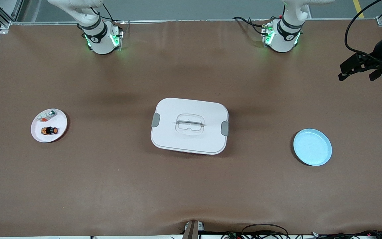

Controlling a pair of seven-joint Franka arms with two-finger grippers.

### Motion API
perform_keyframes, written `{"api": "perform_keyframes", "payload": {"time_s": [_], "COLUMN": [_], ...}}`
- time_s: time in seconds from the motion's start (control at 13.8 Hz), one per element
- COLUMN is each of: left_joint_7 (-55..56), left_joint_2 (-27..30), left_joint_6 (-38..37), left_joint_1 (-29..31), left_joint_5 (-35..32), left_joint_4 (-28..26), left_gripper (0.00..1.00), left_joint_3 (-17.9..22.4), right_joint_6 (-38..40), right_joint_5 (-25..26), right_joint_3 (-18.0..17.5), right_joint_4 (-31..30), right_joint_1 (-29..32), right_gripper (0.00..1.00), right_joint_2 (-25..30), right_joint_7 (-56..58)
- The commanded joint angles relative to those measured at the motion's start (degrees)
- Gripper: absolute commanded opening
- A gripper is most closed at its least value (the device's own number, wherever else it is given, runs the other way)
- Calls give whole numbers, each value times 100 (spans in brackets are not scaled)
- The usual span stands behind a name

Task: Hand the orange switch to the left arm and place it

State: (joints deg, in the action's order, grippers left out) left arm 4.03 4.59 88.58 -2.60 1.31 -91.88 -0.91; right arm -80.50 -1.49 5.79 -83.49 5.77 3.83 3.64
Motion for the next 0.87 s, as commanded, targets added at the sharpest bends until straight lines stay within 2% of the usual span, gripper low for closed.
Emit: {"api": "perform_keyframes", "payload": {"time_s": [0.0,0.22,0.43,0.58,0.8], "left_joint_7": [-122,-96,-96,-104,-96], "left_joint_2": [-63,-55,-55,-55,-63], "left_joint_6": [-139,-139,-139,-139,-139], "left_joint_1": [32,14,14,32,32], "left_joint_5": [89,89,89,89,89], "left_joint_4": [162,162,170,162,162], "left_gripper": [100,100,100,100,100], "left_joint_3": [-23,-32,-32,-23,-23], "right_joint_6": [-79,-123,-141,-289,-1341], "right_joint_5": [-97,-131,-255,-246,-72], "right_joint_3": [-61,-69,-61,-52,-52], "right_joint_4": [149,149,-35,-80,-920], "right_joint_1": [100,100,188,232,407], "right_gripper": [100,100,100,100,100], "right_joint_2": [-443,-874,-1033,-1234,-1271], "right_joint_7": [-12,-3,31,522,1005]}}
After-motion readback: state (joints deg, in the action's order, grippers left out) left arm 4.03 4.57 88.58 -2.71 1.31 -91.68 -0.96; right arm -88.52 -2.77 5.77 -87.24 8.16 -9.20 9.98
